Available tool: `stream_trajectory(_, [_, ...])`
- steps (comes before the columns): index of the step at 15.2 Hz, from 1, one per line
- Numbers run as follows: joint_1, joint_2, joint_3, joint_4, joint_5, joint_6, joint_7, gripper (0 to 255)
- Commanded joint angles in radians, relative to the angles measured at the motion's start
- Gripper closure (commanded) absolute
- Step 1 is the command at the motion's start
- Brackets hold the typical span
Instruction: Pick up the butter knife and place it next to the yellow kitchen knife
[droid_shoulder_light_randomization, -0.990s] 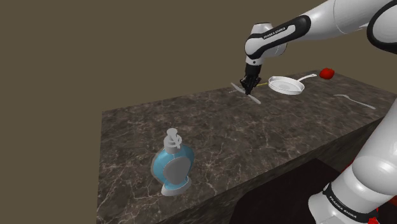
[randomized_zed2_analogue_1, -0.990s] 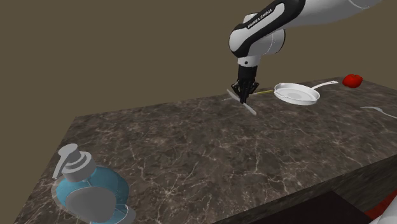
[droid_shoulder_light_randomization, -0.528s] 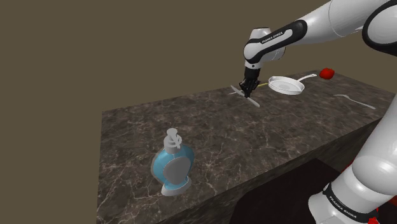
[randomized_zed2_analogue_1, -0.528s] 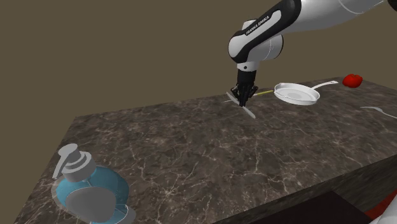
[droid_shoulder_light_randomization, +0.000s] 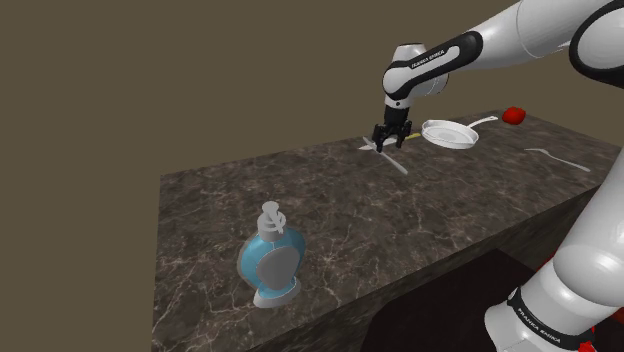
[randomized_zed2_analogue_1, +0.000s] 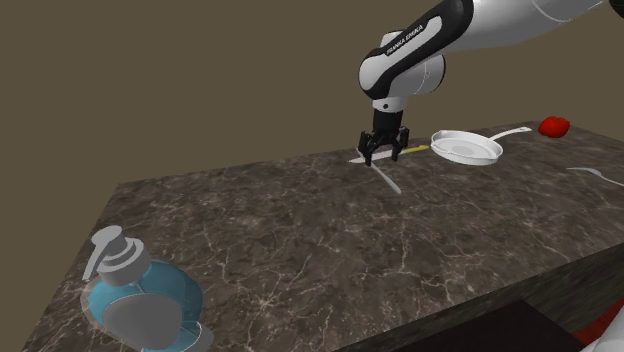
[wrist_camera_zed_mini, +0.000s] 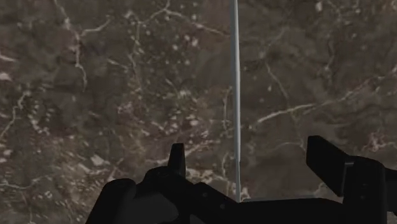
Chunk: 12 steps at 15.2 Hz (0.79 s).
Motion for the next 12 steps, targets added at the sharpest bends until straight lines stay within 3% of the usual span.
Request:
stream_trajectory(1, [0.000,0.000,0.000,0.000,0.000,0.000,0.000,0])
stream_trajectory(5, [0.000,-0.041,-0.001,0.078,-0.003,-0.119,0.002,0])
stream_trajectory(12, [0.000,-0.041,-0.001,0.078,-0.003,-0.119,0.002,0])
